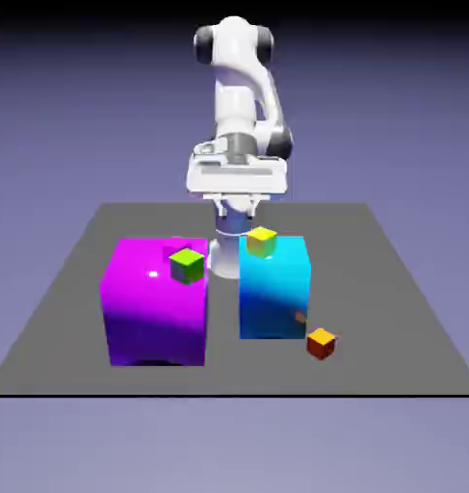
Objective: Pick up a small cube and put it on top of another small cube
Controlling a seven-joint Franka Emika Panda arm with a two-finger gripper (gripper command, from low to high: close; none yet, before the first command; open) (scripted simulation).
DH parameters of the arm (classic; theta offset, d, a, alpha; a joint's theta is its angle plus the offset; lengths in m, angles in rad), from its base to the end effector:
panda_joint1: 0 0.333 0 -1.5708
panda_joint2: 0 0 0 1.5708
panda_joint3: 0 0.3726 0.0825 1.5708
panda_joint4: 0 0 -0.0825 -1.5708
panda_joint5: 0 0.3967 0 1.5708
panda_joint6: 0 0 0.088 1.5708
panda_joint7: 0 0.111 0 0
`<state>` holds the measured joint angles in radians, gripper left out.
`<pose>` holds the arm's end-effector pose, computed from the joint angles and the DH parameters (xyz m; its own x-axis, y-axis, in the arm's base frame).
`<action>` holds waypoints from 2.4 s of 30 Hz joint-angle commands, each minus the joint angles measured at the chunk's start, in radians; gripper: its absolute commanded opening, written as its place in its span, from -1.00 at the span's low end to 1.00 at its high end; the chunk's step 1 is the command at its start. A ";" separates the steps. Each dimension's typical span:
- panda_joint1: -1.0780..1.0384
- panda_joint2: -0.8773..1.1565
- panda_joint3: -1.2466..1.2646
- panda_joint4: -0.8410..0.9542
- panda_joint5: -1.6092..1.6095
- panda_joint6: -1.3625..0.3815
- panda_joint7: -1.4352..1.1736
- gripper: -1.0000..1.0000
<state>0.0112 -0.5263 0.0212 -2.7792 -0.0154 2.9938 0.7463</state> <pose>0.3837 0.0141 0.4880 0.5676 -0.6458 0.5106 -0.4715 -0.7635 -0.4414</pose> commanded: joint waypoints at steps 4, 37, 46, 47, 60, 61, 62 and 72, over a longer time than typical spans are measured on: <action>-0.003 0.145 0.070 0.102 -0.051 -0.143 0.018 0.00; -0.013 1.207 0.494 0.722 -0.466 -0.974 0.178 0.00; 0.037 1.002 0.461 0.769 -0.261 -1.186 0.130 -1.00; 0.051 0.965 0.438 0.761 -0.227 -1.206 0.126 -1.00; 0.155 0.494 0.191 0.611 0.052 -1.446 0.038 -1.00; 0.151 0.458 0.180 0.594 0.050 -1.461 0.025 -1.00; 0.148 0.422 0.168 0.576 0.047 -1.476 0.011 -1.00; 0.106 0.205 0.114 0.427 -0.008 -1.527 -0.079 -1.00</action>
<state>0.1167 -0.3215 0.1349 -2.3521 -0.0215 1.4662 0.6679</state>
